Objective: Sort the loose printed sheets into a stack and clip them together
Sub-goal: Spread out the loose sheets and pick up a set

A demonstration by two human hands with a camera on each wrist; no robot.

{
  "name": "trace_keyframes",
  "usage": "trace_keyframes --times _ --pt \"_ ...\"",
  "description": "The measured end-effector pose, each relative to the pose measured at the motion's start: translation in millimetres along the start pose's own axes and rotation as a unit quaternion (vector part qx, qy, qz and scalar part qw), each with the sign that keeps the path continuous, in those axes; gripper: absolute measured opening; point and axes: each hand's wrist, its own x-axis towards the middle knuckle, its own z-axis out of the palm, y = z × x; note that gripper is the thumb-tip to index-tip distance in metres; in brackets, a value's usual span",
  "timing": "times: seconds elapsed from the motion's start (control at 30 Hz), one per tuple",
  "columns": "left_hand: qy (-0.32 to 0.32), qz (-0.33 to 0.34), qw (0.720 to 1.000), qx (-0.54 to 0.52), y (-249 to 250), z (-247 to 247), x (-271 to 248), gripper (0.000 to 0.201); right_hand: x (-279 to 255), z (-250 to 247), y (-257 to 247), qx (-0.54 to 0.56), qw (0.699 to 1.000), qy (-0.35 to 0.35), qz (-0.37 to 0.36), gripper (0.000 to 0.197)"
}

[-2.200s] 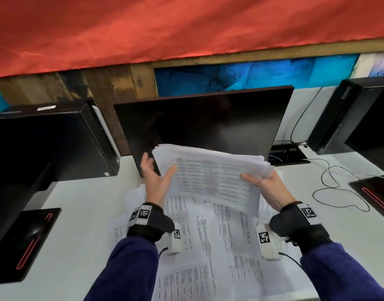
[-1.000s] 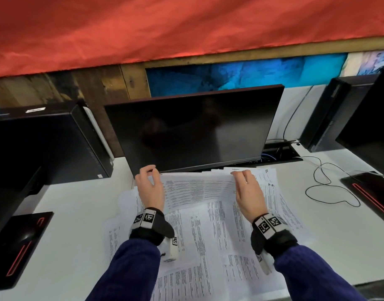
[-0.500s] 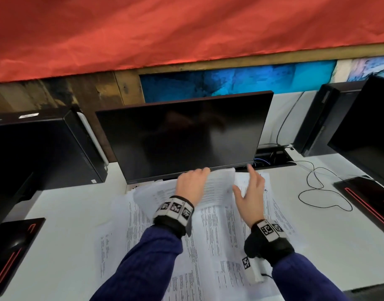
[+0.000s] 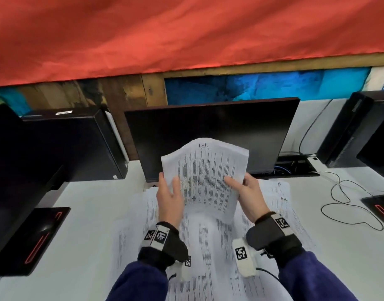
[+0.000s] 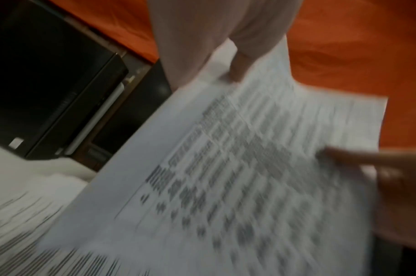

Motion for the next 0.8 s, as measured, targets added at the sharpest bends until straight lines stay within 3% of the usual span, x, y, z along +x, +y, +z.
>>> trace_keyframes --times 0.17,0.27,0.37,0.47,0.5,0.57,0.67,0.73,0.8 --pt "0.028 -0.024 0.999 -0.001 -25 -6 -10 0.049 -10 26 27 -0.105 0.993 0.034 -0.038 0.027" --pt "0.025 -0.029 0.999 -0.002 -33 -10 -3 0.047 -9 33 28 -0.177 0.970 0.092 -0.137 0.039" --pt "0.020 -0.025 0.999 0.003 -39 -13 7 0.039 -6 39 13 -0.306 0.910 0.090 -0.265 0.053" --pt "0.013 -0.033 0.999 -0.002 -45 -13 12 0.033 -1 42 5 -0.475 0.837 0.036 -0.269 0.066" --pt "0.012 -0.035 0.999 -0.003 -49 -13 14 0.027 0 41 4 -0.500 0.828 0.033 -0.252 0.066" --pt "0.008 -0.039 0.999 -0.008 -57 -13 17 0.021 2 37 4 -0.486 0.841 0.052 -0.234 0.064" --pt "0.000 -0.066 0.998 -0.012 -75 -12 18 0.022 5 31 9 -0.370 0.895 0.091 -0.232 0.061" --pt "-0.007 -0.087 0.996 0.001 -90 -14 17 0.026 7 26 20 -0.261 0.949 0.091 -0.155 0.059" --pt "-0.023 -0.104 0.994 0.012 -105 -15 16 0.035 9 21 34 -0.205 0.976 0.053 -0.042 0.048"
